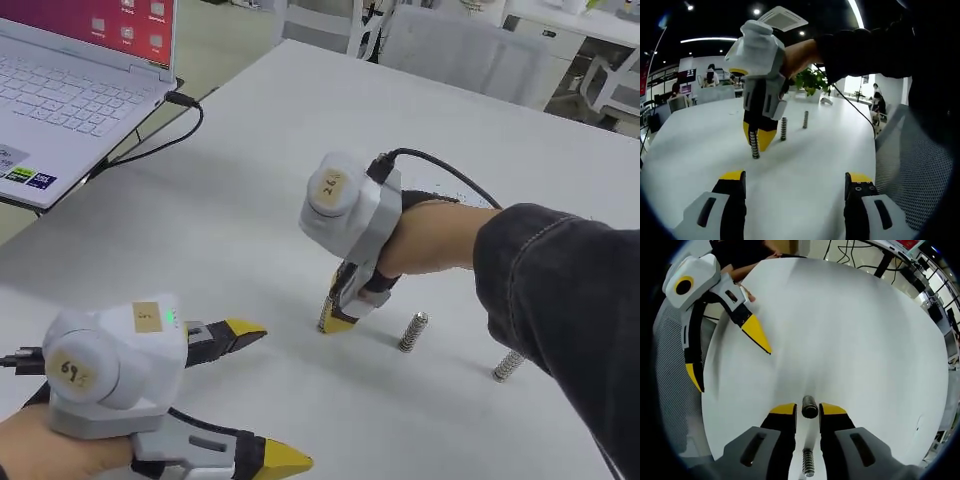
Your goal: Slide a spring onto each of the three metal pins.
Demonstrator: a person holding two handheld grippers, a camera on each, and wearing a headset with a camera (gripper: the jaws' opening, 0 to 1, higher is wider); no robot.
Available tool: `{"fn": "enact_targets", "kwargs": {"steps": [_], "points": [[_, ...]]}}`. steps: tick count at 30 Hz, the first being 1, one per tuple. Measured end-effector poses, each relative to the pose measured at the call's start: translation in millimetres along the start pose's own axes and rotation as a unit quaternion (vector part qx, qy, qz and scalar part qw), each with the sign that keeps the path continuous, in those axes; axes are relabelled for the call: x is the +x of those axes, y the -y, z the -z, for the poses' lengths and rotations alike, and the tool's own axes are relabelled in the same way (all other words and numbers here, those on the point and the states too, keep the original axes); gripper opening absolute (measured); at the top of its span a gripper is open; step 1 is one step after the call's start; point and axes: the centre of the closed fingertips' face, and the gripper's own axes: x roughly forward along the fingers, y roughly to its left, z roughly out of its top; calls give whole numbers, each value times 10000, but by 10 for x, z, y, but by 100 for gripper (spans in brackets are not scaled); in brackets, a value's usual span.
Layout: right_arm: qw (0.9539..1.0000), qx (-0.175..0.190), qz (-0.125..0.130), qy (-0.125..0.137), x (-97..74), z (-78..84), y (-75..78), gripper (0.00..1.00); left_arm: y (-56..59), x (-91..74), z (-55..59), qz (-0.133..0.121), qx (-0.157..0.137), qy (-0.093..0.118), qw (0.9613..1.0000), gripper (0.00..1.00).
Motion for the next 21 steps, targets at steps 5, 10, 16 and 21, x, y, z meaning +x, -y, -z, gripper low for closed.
{"fn": "enact_targets", "kwargs": {"steps": [5, 10, 16, 21], "points": [[9999, 101, 6, 54, -31, 55, -4, 17, -11, -12, -5, -24, -7, -6, 10000, 78], [9997, 204, 34, 164, -65, 91, 4, 17, -6, -12, -8, -16, 4, -21, 10000, 78], [9988, 362, 40, 339, -115, 135, -36, 17, 7, -16, -16, -5, 42, -57, 10000, 78], [9975, 488, 92, 499, -147, 187, -96, 18, 13, -12, -34, -2, 64, -61, 10000, 78]]}}
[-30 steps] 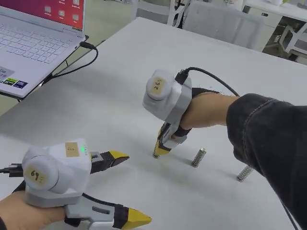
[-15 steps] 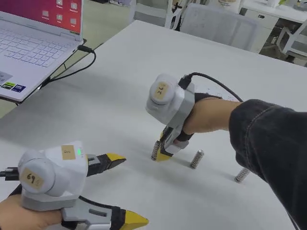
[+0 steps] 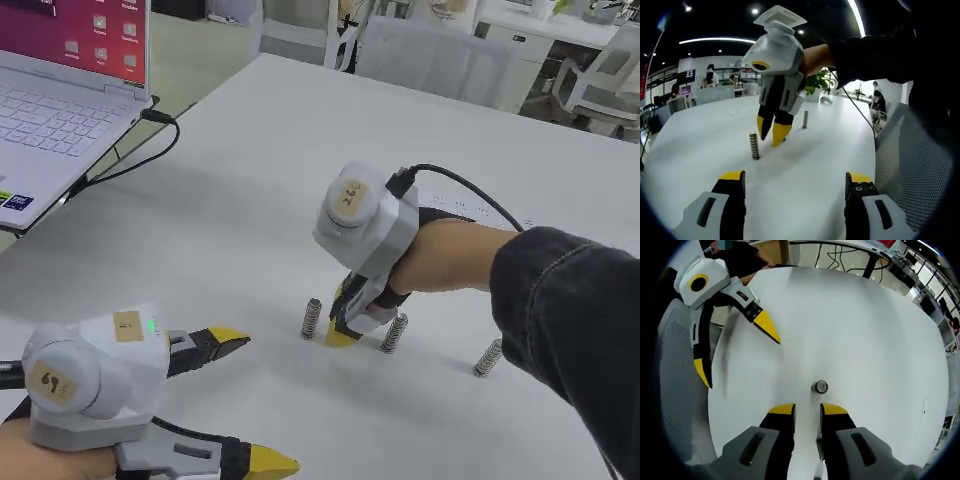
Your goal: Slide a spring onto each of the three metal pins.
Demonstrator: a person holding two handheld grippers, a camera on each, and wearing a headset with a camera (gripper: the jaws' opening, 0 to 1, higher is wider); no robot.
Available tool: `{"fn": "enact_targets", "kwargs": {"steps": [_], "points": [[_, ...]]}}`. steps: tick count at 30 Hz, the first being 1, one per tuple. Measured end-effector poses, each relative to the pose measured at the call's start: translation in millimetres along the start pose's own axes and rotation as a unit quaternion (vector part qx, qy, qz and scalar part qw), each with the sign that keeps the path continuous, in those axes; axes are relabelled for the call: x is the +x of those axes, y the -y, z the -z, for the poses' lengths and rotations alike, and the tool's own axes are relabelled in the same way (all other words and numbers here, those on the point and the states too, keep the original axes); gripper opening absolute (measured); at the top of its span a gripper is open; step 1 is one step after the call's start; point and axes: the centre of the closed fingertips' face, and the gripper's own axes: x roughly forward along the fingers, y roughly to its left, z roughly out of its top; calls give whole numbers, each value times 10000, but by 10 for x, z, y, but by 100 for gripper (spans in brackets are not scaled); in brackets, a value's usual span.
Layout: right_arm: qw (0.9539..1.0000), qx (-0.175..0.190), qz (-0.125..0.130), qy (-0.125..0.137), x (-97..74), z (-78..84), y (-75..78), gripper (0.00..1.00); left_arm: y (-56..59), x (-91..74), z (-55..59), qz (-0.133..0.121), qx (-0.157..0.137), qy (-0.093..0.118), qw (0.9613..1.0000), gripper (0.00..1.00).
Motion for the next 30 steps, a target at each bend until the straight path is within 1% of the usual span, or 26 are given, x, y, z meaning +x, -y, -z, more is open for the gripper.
{"fn": "enact_targets", "kwargs": {"steps": [6, 8, 9, 15, 18, 20, 24, 30], "points": [[9996, 175, 73, 224, -71, 47, -48, 18, 7, 15, -12, -5, 4, -9, 10000, 79], [9988, 275, 99, 402, -104, 25, -72, 18, 12, 19, -15, 4, 9, -14, 10000, 79], [9985, 301, 91, 444, -116, 26, -87, 18, 13, 20, -19, 3, 8, -13, 10000, 79], [9972, 387, 193, 615, -169, 77, -170, 19, 23, 28, -56, -5, 23, 5, 10000, 79], [9954, 454, 280, 800, -199, 82, -210, 21, 34, 26, -63, 0, 42, -3, 10000, 79], [9948, 476, 299, 844, -214, 90, -244, 22, 42, 22, -67, 0, 40, -5, 10000, 79], [9926, 554, 347, 1020, -239, 92, -314, 23, 59, 22, -68, 8, 53, -21, 10000, 79], [9898, 640, 382, 1215, -253, 126, -448, 25, 85, 24, -100, 15, 69, 9, 10000, 79]]}}
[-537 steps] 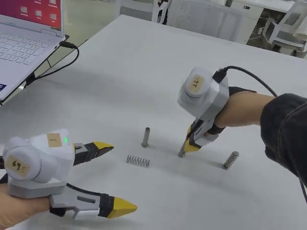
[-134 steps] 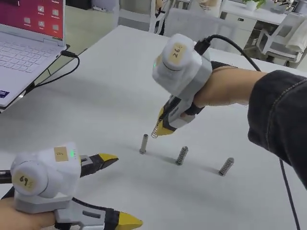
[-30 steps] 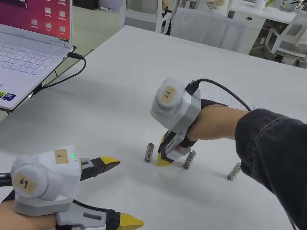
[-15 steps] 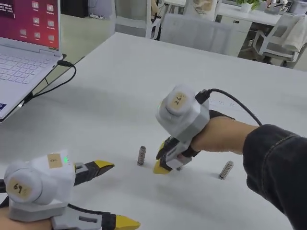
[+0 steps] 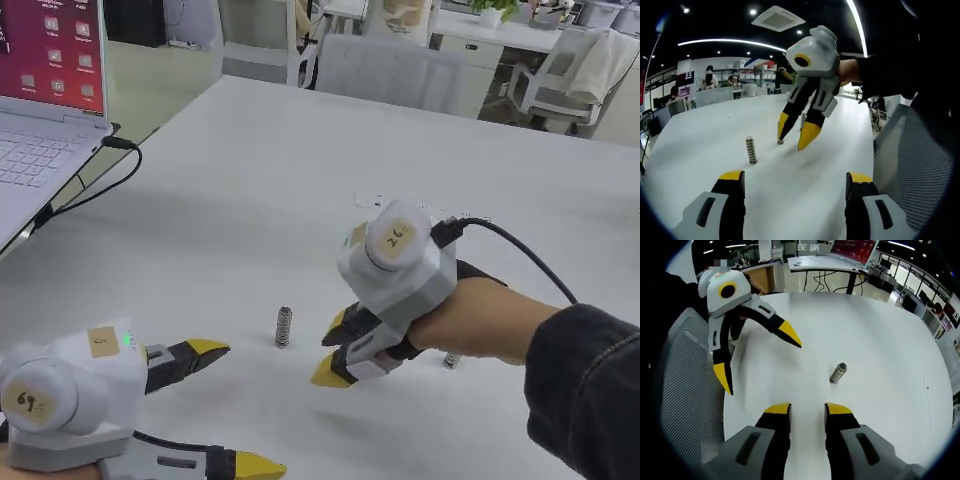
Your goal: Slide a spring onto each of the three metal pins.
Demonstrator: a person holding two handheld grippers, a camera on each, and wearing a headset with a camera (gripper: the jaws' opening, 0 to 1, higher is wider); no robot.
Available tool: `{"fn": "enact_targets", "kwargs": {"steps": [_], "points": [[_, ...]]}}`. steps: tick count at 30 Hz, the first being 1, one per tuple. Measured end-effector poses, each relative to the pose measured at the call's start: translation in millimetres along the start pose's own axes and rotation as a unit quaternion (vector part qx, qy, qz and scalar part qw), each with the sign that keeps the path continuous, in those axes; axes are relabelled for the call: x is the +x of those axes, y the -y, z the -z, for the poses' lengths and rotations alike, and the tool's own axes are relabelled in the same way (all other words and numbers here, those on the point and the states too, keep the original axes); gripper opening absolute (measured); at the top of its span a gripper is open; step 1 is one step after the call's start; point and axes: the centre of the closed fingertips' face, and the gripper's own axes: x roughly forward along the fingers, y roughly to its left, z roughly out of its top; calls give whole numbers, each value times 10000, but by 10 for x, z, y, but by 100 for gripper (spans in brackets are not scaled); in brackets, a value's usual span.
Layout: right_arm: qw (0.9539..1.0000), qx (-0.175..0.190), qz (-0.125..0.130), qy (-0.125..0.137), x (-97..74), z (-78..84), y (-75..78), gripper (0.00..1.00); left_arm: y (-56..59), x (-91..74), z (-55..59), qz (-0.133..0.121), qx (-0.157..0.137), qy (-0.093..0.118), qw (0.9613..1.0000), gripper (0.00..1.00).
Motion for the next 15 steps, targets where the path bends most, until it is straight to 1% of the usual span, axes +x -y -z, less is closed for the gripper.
{"fn": "enact_targets", "kwargs": {"steps": [2, 8, 15], "points": [[10000, 31, 28, 73, -17, 9, -30, 28, -1, -3, -2, -5, -4, 3, 10000, 80], [9993, 193, 25, 314, -59, 20, -106, 28, 1, -12, -13, -9, 5, 2, 10000, 81], [9985, 261, 31, 477, -91, 95, -222, 33, 22, -10, -29, 6, 23, -11, 10000, 81]]}}
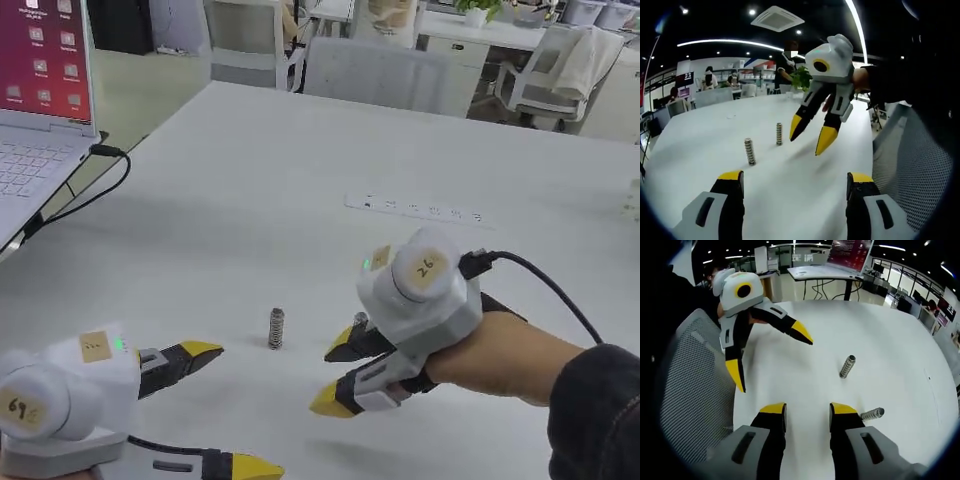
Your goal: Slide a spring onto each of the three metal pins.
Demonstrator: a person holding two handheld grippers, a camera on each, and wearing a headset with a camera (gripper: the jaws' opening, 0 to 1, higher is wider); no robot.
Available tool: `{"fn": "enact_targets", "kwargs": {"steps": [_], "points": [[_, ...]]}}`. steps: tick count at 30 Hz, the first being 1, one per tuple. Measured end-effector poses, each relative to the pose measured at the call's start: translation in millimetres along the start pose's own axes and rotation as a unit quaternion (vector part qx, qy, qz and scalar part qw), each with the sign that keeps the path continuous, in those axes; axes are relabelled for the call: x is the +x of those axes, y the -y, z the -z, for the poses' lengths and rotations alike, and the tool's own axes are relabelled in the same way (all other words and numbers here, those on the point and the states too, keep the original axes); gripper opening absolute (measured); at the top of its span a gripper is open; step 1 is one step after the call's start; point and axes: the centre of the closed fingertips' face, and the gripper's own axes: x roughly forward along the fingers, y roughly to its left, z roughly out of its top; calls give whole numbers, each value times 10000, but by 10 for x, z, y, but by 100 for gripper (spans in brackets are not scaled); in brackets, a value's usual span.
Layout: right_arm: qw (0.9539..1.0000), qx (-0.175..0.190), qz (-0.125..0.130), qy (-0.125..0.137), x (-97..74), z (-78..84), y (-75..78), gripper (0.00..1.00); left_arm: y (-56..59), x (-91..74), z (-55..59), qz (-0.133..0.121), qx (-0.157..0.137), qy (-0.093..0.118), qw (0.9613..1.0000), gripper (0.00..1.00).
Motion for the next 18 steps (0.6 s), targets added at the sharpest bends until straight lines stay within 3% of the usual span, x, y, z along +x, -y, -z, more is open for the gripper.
{"fn": "enact_targets", "kwargs": {"steps": [6, 18], "points": [[9997, 136, 0, 206, -55, 36, -83, 36, 15, 7, -10, 18, 5, 5, 10000, 82], [9979, 221, 183, 572, -177, 115, -86, 48, 35, 23, -31, 50, 15, 3, 10000, 83]]}}
